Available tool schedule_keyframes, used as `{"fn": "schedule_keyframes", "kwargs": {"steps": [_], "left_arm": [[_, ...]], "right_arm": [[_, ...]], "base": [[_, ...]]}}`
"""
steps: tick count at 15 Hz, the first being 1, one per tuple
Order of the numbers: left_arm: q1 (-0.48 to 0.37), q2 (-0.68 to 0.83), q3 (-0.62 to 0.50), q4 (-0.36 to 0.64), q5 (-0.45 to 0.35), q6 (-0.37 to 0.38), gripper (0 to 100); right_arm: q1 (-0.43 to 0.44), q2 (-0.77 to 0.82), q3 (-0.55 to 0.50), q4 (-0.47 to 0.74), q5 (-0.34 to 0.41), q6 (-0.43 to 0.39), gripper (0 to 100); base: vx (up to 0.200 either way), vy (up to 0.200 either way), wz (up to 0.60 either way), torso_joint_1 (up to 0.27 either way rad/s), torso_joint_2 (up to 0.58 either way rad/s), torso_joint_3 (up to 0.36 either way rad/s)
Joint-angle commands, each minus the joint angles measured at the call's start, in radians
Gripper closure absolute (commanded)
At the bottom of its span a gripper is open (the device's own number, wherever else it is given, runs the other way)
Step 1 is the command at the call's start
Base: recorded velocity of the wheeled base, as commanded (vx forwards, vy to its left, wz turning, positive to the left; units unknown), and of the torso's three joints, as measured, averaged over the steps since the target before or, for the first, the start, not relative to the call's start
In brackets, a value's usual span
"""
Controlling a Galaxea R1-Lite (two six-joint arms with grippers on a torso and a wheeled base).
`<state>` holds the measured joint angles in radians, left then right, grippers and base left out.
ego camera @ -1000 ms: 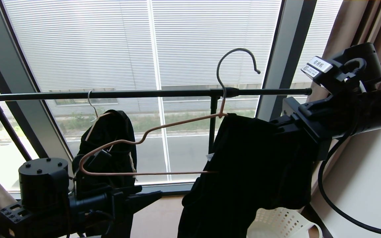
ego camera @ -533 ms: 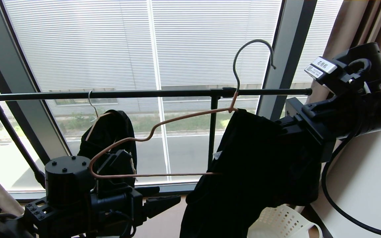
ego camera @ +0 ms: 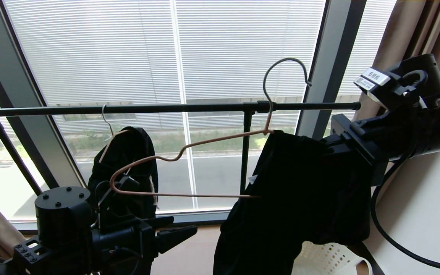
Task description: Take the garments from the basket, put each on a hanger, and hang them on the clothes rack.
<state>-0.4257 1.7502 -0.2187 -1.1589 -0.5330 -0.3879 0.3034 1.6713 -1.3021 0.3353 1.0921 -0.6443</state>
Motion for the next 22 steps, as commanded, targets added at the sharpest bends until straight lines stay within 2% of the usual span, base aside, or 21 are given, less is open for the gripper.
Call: {"fn": "schedule_keyframes", "kwargs": {"steps": [1,4,7,12,17,22], "left_arm": [[0.012,-0.003,0.010,-0.004,-0.001,0.000,0],[0.028,0.002,-0.008,-0.004,-0.001,-0.002,0],[0.025,0.077,-0.076,-0.004,-0.004,-0.046,0],[-0.018,0.115,-0.133,-0.004,-0.099,-0.048,0],[-0.096,0.129,-0.172,-0.005,-0.101,-0.048,0],[-0.107,0.123,-0.160,-0.005,-0.102,-0.046,0]], "right_arm": [[-0.021,0.002,0.001,-0.001,0.002,0.000,100],[-0.029,-0.004,0.020,-0.002,0.003,-0.003,100],[-0.021,-0.036,0.063,-0.029,0.064,-0.034,100],[0.040,-0.047,0.064,-0.030,0.064,-0.034,100],[0.060,-0.045,0.064,-0.030,0.063,-0.035,100],[0.060,-0.018,0.064,-0.065,0.058,-0.034,100]], "base": [[0.000,0.000,0.00,0.000,0.00,0.000],[0.000,0.000,0.00,0.000,0.00,0.000],[0.000,0.000,0.00,0.000,0.00,0.000],[0.000,0.000,0.00,0.000,0.00,0.000],[0.000,0.000,0.00,0.000,0.00,0.000],[0.000,0.000,0.00,0.000,0.00,0.000]]}}
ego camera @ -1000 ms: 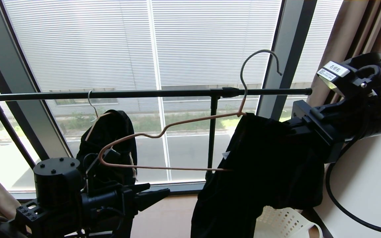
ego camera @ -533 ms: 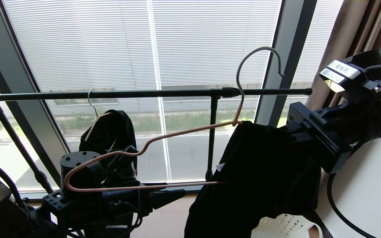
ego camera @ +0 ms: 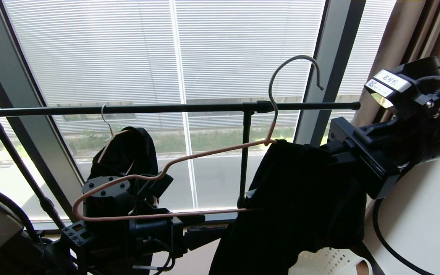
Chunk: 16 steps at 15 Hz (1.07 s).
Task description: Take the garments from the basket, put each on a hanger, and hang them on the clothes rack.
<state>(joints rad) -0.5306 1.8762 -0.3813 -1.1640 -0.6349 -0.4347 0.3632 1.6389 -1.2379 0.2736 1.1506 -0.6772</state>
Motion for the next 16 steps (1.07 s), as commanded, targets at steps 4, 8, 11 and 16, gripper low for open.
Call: {"fn": "schedule_keyframes", "kwargs": {"steps": [4,8,11,16], "left_arm": [[-0.020,-0.002,-0.002,0.000,0.000,0.001,0],[-0.025,0.001,-0.001,0.000,-0.002,0.002,0],[-0.040,0.018,-0.007,0.000,0.004,0.002,100],[-0.038,0.024,0.002,0.000,0.007,0.005,100]], "right_arm": [[0.002,0.039,-0.008,-0.005,0.003,0.002,100],[0.002,0.056,-0.018,-0.036,0.006,0.005,100],[0.030,0.045,-0.018,-0.040,0.008,0.005,100],[0.026,0.025,-0.011,-0.039,0.021,0.005,100]], "base": [[0.000,0.000,0.00,0.000,0.00,0.000],[0.000,0.000,0.00,0.000,0.00,0.000],[0.000,0.000,0.00,0.000,0.00,0.000],[0.000,0.000,0.00,0.000,0.00,0.000]]}}
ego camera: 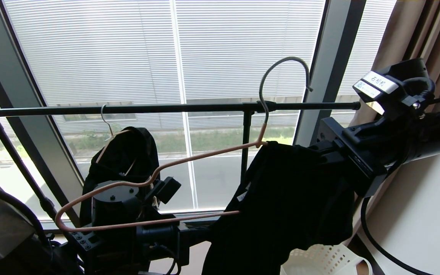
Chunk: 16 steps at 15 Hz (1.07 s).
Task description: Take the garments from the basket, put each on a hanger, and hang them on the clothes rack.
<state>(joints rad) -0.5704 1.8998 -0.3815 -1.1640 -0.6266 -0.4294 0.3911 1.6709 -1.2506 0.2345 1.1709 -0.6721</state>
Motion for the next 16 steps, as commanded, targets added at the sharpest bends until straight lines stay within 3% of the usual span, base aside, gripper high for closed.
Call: {"fn": "schedule_keyframes", "kwargs": {"steps": [1,6,9,11,13,16], "left_arm": [[0.007,-0.002,0.012,0.000,0.007,0.000,100],[0.112,-0.070,0.069,0.000,0.018,0.003,100],[0.159,-0.102,0.082,0.000,0.018,0.003,100],[0.188,-0.123,0.082,0.000,0.018,0.003,100],[0.219,-0.151,0.082,0.000,0.018,0.003,100],[0.236,-0.163,0.081,0.000,0.018,0.003,100]], "right_arm": [[-0.008,-0.013,0.010,0.000,0.001,0.000,100],[-0.156,-0.036,0.068,0.000,0.029,-0.001,100],[-0.196,-0.031,0.099,0.000,0.023,-0.003,100],[-0.202,-0.028,0.119,0.000,0.006,-0.003,100],[-0.212,-0.025,0.142,0.000,-0.076,-0.003,100],[-0.224,-0.029,0.160,-0.001,-0.109,-0.004,100]], "base": [[0.000,0.000,0.00,0.000,0.00,0.000],[0.000,0.000,0.00,0.000,0.00,0.000],[0.000,0.000,0.00,0.000,0.00,0.000],[0.000,0.000,0.00,0.000,0.00,0.000],[0.000,0.000,0.00,0.000,0.00,0.000],[0.000,0.000,0.00,0.000,0.00,0.000]]}}
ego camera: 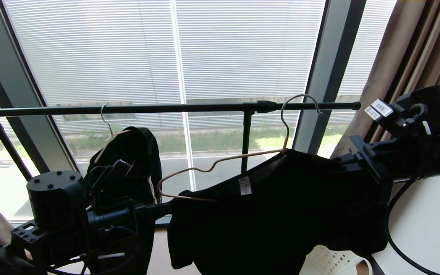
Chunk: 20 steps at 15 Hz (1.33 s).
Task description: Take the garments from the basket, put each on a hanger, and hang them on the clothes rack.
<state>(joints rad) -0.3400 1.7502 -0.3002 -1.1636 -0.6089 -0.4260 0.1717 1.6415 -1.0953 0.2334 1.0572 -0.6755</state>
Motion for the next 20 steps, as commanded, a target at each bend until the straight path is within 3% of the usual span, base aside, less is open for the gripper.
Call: {"fn": "schedule_keyframes", "kwargs": {"steps": [1,5,8,11,12,14,15,16,20], "left_arm": [[0.012,-0.017,0.000,-0.001,0.000,0.000,100],[0.045,-0.023,-0.005,0.001,0.000,-0.002,100],[0.045,-0.034,-0.010,0.001,-0.002,-0.002,100],[0.024,-0.044,-0.057,0.033,-0.002,0.001,100],[0.015,-0.051,-0.080,0.076,-0.002,0.012,100],[-0.005,-0.110,-0.191,0.343,0.011,0.088,100],[-0.033,-0.149,-0.300,0.548,0.097,0.127,100],[-0.059,-0.156,-0.367,0.642,0.169,0.131,100],[-0.097,-0.198,-0.450,0.716,0.187,0.148,100]], "right_arm": [[-0.015,-0.002,0.012,0.000,-0.022,-0.001,100],[-0.058,-0.012,0.034,0.000,-0.048,-0.004,100],[-0.058,-0.014,0.064,-0.002,-0.145,-0.004,100],[-0.017,-0.015,0.084,-0.002,-0.151,-0.001,100],[0.002,-0.015,0.086,-0.002,-0.152,0.001,100],[0.022,-0.015,0.087,-0.002,-0.152,0.004,100],[0.029,-0.015,0.094,-0.002,-0.152,0.011,100],[0.032,-0.017,0.100,-0.002,-0.152,0.025,100],[0.031,-0.005,0.137,-0.029,-0.152,0.033,100]], "base": [[0.000,0.000,0.00,0.000,0.00,0.000],[0.000,0.000,0.00,0.000,0.00,0.000],[0.000,0.000,0.00,0.000,0.00,0.000],[0.000,0.000,0.00,0.000,0.00,0.000],[0.000,0.000,0.00,0.000,0.00,0.000],[0.000,0.000,0.00,0.000,0.00,0.000],[0.000,0.000,0.00,0.000,0.00,0.000],[0.000,0.000,0.00,0.000,0.00,0.000],[0.000,0.000,0.00,0.000,0.00,0.000]]}}
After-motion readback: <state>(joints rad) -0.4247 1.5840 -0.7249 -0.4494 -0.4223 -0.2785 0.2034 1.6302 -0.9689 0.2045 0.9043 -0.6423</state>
